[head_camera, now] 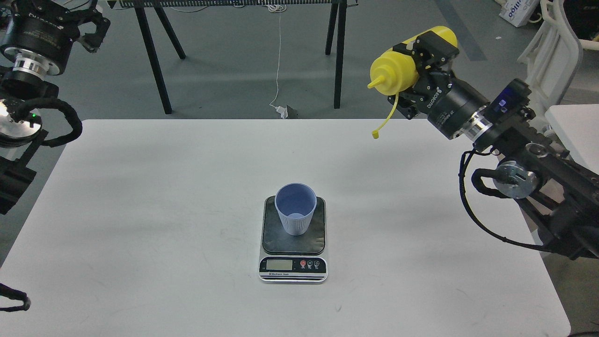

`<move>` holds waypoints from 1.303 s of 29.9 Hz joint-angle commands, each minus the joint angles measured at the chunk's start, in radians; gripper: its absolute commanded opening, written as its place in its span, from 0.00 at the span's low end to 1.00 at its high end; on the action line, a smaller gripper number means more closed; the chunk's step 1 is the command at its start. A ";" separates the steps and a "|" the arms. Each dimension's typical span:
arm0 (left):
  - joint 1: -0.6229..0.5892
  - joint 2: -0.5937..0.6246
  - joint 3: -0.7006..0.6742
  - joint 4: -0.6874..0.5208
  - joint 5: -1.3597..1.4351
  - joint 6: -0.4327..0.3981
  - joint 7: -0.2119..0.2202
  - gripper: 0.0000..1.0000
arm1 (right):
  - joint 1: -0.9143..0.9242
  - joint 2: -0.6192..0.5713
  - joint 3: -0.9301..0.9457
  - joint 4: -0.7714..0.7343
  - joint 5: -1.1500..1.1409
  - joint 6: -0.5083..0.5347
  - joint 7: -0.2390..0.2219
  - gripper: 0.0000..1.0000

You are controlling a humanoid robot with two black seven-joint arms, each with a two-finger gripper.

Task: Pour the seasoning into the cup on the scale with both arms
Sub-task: 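Grasp the yellow bottle with the right gripper and lift it, then invert the yellow bottle over the blue cup and squeeze sauce in, then raise the yellow bottle upright and carry it back from the cup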

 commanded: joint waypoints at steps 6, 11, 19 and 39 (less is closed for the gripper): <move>0.003 0.002 -0.012 0.002 0.000 -0.006 -0.006 1.00 | 0.181 0.054 -0.308 0.000 -0.334 -0.173 0.014 0.33; 0.006 0.003 -0.013 0.002 0.000 -0.008 -0.007 1.00 | 0.239 0.062 -0.416 -0.005 -0.403 -0.190 0.027 0.33; 0.008 0.003 -0.015 0.002 -0.001 -0.003 -0.009 1.00 | 0.284 0.202 -0.523 -0.130 -0.548 -0.250 0.028 0.32; 0.008 0.032 -0.015 0.000 -0.001 -0.005 -0.006 1.00 | 0.285 0.269 -0.620 -0.228 -0.888 -0.311 0.099 0.31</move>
